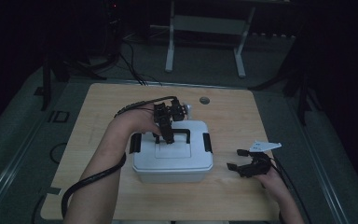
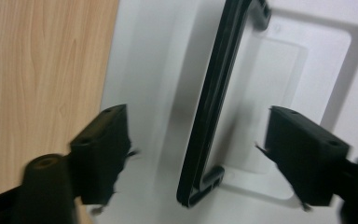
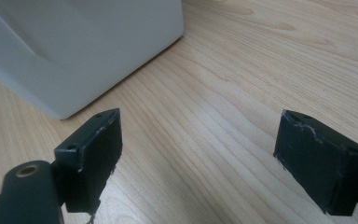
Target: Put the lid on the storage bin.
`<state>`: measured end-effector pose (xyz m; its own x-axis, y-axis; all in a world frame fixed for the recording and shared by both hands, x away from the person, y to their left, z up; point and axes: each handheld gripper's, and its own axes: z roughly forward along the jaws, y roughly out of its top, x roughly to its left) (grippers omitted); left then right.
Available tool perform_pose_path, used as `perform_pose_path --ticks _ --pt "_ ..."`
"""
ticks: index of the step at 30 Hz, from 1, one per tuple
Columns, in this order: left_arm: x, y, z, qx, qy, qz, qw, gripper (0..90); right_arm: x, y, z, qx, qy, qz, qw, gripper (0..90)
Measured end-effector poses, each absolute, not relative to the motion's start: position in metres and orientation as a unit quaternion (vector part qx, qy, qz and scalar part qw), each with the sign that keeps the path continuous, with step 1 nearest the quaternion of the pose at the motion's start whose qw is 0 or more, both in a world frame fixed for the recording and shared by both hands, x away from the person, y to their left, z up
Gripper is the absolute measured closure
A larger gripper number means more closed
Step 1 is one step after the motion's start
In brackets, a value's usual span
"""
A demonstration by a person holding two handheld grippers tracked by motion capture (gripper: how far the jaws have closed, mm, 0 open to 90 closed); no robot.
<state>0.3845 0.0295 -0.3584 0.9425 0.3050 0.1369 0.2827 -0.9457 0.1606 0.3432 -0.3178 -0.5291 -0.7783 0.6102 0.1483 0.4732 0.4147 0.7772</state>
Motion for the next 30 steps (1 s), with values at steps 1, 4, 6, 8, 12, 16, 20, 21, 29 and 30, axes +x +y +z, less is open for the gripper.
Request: perform_pose_path --ticks 1,4,6,8,12,16,20,21,29,30 --pt "0.384 0.033 -0.359 0.983 0.150 0.085 0.069 17.2 0.343 -0.317 -0.529 0.325 0.837 0.434 0.078 14.7" --pt "0.382 0.039 -0.359 0.981 0.150 0.090 0.082 14.2 0.343 -0.317 -0.528 0.323 0.837 0.434 0.078 14.7" --pt "0.382 0.042 -0.359 0.980 0.150 0.093 0.092 14.2 0.343 -0.316 -0.529 0.323 0.838 0.432 0.080 14.7" --pt "0.381 0.044 -0.360 0.979 0.148 0.100 0.095 14.1 0.343 -0.315 -0.529 0.323 0.838 0.432 0.079 14.7" --pt "0.380 0.053 -0.360 0.975 0.157 0.099 0.119 13.3 0.343 -0.315 -0.530 0.323 0.839 0.431 0.078 14.7" --pt "0.378 0.070 -0.362 0.972 0.172 0.095 0.132 13.0 0.342 -0.316 -0.531 0.326 0.839 0.429 0.078 14.7" --pt "0.374 0.087 -0.362 0.967 0.182 0.100 0.150 13.1 0.343 -0.315 -0.530 0.326 0.840 0.427 0.078 14.7" --pt "0.372 0.090 -0.362 0.966 0.181 0.106 0.152 13.1 0.343 -0.315 -0.530 0.326 0.839 0.428 0.077 14.7" --pt "0.364 0.119 -0.363 0.957 0.204 0.101 0.179 13.1 0.343 -0.313 -0.529 0.328 0.840 0.424 0.078 14.7" --pt "0.363 0.122 -0.364 0.956 0.207 0.100 0.182 13.0 0.343 -0.313 -0.529 0.327 0.841 0.424 0.079 14.7"
